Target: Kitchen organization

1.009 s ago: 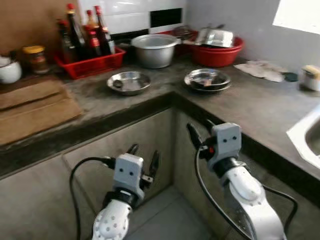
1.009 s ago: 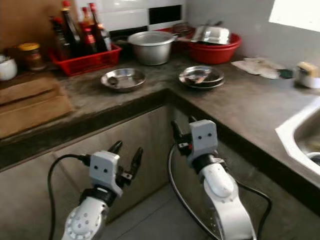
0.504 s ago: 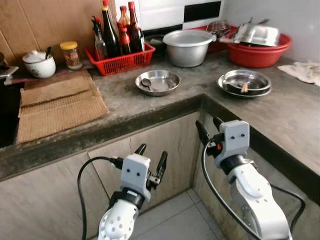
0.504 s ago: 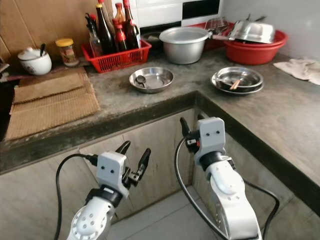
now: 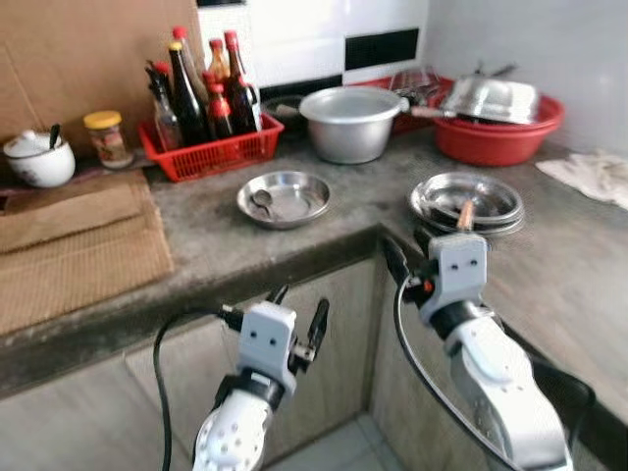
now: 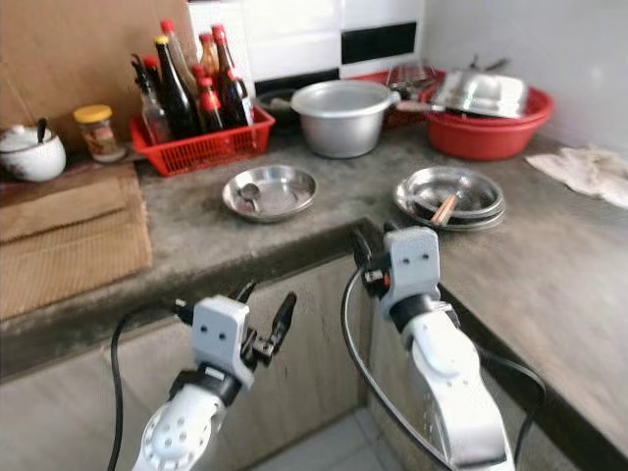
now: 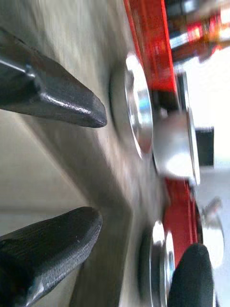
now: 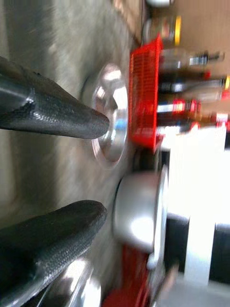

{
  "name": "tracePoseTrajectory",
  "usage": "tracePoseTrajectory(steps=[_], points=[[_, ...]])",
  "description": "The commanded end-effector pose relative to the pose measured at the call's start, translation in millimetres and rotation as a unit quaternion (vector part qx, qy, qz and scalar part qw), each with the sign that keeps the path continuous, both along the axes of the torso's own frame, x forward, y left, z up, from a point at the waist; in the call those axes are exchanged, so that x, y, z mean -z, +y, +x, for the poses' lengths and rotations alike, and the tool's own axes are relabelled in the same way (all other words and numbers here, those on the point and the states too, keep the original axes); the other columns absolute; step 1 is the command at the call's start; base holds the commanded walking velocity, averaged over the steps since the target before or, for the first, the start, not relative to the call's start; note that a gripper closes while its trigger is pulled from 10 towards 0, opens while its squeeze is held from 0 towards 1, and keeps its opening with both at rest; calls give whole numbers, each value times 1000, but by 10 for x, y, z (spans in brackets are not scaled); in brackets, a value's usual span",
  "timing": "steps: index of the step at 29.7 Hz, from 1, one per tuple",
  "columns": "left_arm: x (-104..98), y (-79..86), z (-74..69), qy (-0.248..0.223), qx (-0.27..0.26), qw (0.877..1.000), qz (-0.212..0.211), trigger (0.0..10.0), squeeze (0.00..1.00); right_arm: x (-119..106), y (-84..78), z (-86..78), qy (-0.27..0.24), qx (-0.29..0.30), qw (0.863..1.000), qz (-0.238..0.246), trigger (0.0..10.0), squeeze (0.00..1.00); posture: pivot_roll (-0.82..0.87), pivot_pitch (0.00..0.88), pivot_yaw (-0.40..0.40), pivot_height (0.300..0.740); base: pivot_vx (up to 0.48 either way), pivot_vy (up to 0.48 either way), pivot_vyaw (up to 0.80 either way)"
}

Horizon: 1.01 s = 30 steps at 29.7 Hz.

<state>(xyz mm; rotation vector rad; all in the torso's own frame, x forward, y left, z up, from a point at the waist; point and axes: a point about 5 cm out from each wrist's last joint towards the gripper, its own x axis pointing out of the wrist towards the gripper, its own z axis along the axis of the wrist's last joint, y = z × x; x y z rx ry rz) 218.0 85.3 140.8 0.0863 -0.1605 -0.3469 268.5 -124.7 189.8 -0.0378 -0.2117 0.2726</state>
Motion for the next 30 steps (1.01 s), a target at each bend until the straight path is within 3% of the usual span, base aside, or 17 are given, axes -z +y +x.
tracePoseTrajectory(steps=[1, 8, 14, 18, 23, 24, 28, 30], points=[[-30, 43, 11, -9, -7, 1000, 3, 10000, 0, -91, 43, 12, -17, -13, 1000, 8, 10000, 0, 41, 50, -23, 740, 435, 0, 800], [-27, 39, 14, -5, -9, 1000, 2, 10000, 0, -257, 7, 81, -32, -16, 999, 11, 10000, 0, 35, 57, -21, 740, 389, 0, 229], [-4, 40, 39, 2, -19, 1000, 0, 10000, 0, -321, -38, 269, 15, -37, 999, -21, 10000, 0, 29, 60, -23, 740, 0, 0, 0], [-5, 34, 45, 1, -19, 1000, 1, 10000, 0, -347, -20, 311, 13, -61, 997, -39, 10000, 0, 31, 62, -27, 740, 0, 0, 0], [-11, 31, 49, -1, -19, 1000, 2, 10000, 0, -349, 4, 379, 38, -83, 994, -59, 10000, 0, 35, 65, -34, 740, 0, 0, 800], [-15, 24, 42, -2, -20, 1000, 0, 10000, 0, -368, -42, 519, 86, -68, 991, -74, 10000, 0, 31, 70, -33, 740, 0, 0, 0], [-7, 10, 34, 1, -19, 1000, 0, 10000, 0, -517, -117, 694, 111, -31, 988, -99, 10000, 0, 30, 72, -34, 740, 0, 0, 0], [0, 4, 33, 4, -18, 1000, -1, 10000, 0, -695, -138, 837, 129, -11, 987, -99, 10000, 0, 30, 73, -37, 740, 0, 0, 0]])
